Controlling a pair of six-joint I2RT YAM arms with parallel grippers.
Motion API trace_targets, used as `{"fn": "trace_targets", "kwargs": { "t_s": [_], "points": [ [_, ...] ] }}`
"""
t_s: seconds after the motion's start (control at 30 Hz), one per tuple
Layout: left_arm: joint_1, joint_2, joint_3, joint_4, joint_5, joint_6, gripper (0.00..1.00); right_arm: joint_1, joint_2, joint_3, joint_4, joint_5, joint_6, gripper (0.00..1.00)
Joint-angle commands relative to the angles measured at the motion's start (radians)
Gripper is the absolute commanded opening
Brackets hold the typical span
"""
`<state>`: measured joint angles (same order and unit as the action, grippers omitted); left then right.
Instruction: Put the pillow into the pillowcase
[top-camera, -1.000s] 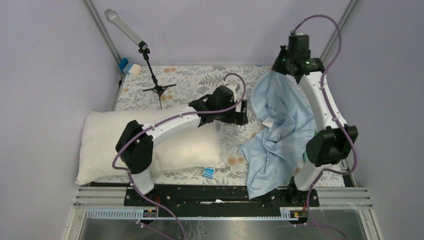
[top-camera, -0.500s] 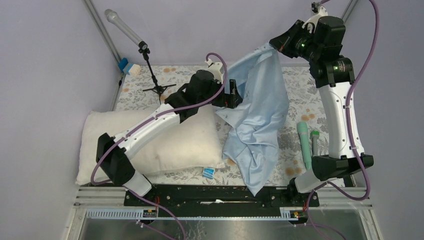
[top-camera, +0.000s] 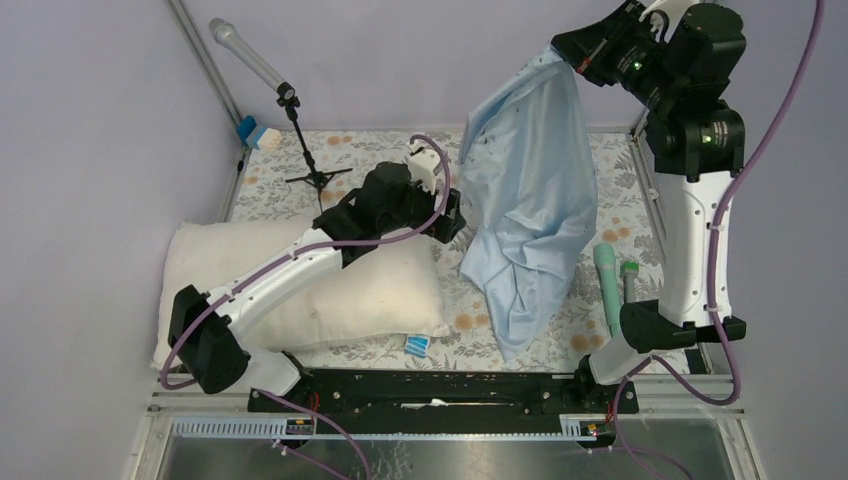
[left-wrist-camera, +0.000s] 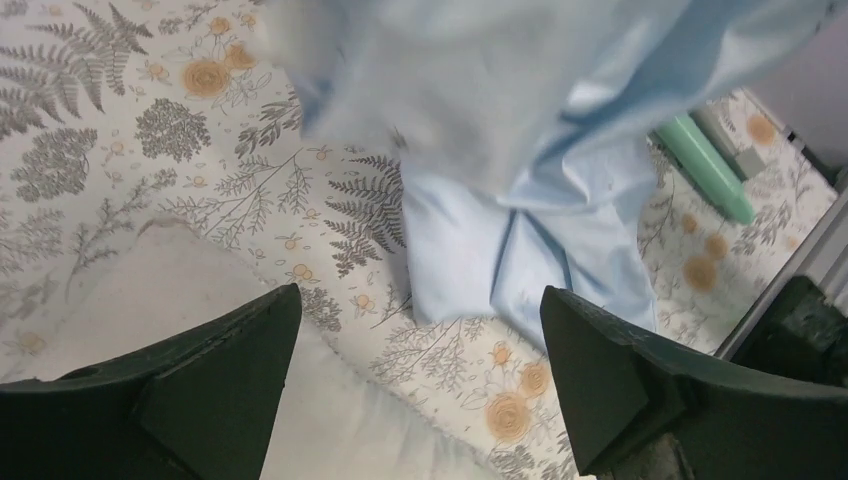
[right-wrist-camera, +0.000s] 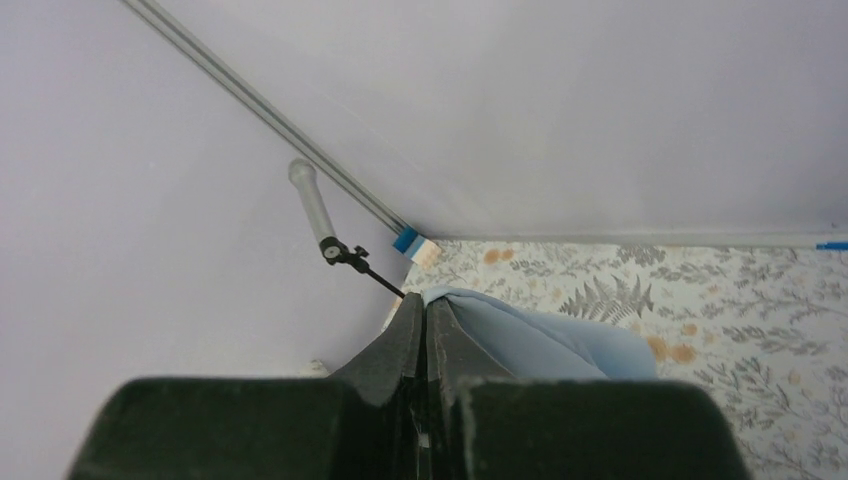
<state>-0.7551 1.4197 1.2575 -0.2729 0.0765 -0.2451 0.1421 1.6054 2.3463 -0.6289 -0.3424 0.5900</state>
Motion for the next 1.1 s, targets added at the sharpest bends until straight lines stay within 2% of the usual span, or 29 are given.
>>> {"fn": "trace_targets", "kwargs": {
  "t_s": [0.0, 0.13, 0.3, 0.4, 0.5, 0.63, 0.93, 1.0, 1.07],
  "points": [
    [0.011, -0.086, -0.071, 0.14, 0.086, 0.195, 0.99, 0.004, -0.004, 0.086, 0.022, -0.039, 0.026, 0.0],
    [0.064, -0.094, -0.127, 0.281, 0.159, 0.275, 0.99, 0.004, -0.026, 0.065, 0.057, -0.071, 0.047, 0.0],
    [0.141, -0.1, -0.267, 0.603, 0.293, 0.476, 0.99, 0.004, -0.038, 0.073, 0.071, -0.108, 0.066, 0.0],
    [0.202, -0.067, -0.282, 0.692, 0.452, 0.517, 0.99, 0.004, -0.043, 0.096, 0.071, -0.126, 0.075, 0.0],
    [0.212, -0.038, -0.295, 0.793, 0.537, 0.529, 0.99, 0.004, -0.055, 0.097, 0.086, -0.145, 0.089, 0.0],
    [0.207, 0.016, -0.253, 0.808, 0.627, 0.519, 0.99, 0.004, -0.079, 0.068, 0.112, -0.167, 0.106, 0.0],
    [0.173, 0.104, -0.173, 0.808, 0.618, 0.539, 0.99, 0.004, -0.114, 0.047, 0.119, -0.168, 0.106, 0.0],
    [0.155, 0.125, -0.149, 0.809, 0.608, 0.548, 0.95, 0.004, -0.114, 0.041, 0.119, -0.165, 0.106, 0.0],
    [0.139, 0.137, -0.113, 0.777, 0.662, 0.537, 0.82, 0.004, -0.114, 0.027, 0.119, -0.142, 0.096, 0.0]
  ]
}}
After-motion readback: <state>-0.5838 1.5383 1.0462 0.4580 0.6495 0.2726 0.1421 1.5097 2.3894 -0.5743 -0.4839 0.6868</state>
